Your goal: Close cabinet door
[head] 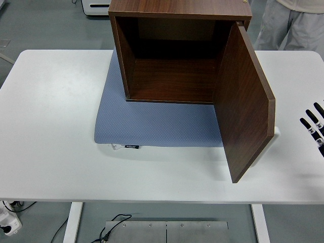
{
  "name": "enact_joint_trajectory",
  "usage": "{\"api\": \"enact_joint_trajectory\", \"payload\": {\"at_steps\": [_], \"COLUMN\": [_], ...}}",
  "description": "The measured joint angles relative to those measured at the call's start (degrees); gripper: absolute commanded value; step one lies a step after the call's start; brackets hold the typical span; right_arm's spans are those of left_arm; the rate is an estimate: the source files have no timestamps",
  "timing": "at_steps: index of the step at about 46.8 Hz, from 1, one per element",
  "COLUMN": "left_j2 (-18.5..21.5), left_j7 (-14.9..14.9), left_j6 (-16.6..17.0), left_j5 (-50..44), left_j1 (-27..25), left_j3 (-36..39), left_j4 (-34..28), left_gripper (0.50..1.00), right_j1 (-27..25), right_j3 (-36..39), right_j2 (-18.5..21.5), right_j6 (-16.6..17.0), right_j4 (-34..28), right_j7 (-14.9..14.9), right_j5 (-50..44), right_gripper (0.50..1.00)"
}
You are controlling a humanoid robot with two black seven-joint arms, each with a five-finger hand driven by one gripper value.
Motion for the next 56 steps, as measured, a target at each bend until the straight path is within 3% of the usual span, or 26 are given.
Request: {"api": "enact_joint_trajectory", "payload": {"at_steps": [21,56], "left_j2": [0.00,0.00], "left_j7": [0.00,0.00], "left_j6": [0.03,0.03], "left_j5": [0.00,-0.01], "left_j1": [0.00,0.00], "left_j3": [0.00,0.00], "left_j4": [0.01,-0.01], "left_gripper": [1.000,1.000], "right_j1": [-1.19,-1.55], "right_j3": [-3.99,-11.00], "right_j2": [0.77,7.16], "right_j6": [0.00,0.00], "right_j4": [2.13,3.08], "right_j7": [-0.05,-0.02], "right_j5": [-0.96,-8.84], "right_gripper": [1.000,1.000]}}
